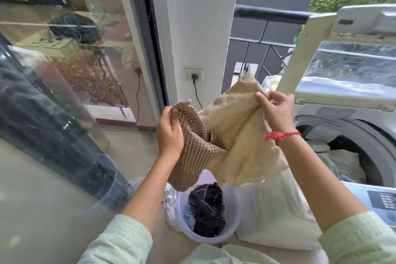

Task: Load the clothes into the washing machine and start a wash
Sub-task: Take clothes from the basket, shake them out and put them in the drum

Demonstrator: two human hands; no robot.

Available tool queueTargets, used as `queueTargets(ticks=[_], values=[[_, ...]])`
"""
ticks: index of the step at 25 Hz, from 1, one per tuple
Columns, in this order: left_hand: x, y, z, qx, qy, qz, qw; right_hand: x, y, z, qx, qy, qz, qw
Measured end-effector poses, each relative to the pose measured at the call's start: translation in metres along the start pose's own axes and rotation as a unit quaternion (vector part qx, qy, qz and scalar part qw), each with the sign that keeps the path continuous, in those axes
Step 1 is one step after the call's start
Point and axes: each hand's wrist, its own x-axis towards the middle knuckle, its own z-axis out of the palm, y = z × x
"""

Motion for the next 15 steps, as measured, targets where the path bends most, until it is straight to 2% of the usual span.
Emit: queueTargets(ticks=[2,4,6,8,10,12,15], values=[[0.015,0.015,0.003,0.054,-0.034,0.071,0.995,0.002,-0.012,-0.012,-0.056,0.042,-0.087,0.994],[0.028,0.036,0.012,0.139,-0.071,0.149,0.977,0.005,-0.022,-0.03,-0.104,0.079,-0.203,0.97],[0.038,0.063,0.027,0.215,-0.089,0.223,0.947,0.006,-0.029,-0.054,-0.165,0.116,-0.337,0.92],[0.04,0.091,0.052,0.246,-0.094,0.277,0.924,0.011,-0.03,-0.083,-0.262,0.151,-0.45,0.84],[0.037,0.113,0.083,0.228,-0.098,0.296,0.922,0.022,-0.026,-0.112,-0.318,0.175,-0.507,0.782],[0.029,0.136,0.121,0.176,-0.134,0.299,0.928,0.038,-0.017,-0.148,-0.317,0.191,-0.531,0.762],[0.012,0.169,0.188,0.14,-0.214,0.316,0.914,0.061,-0.001,-0.21,-0.284,0.183,-0.582,0.74]])
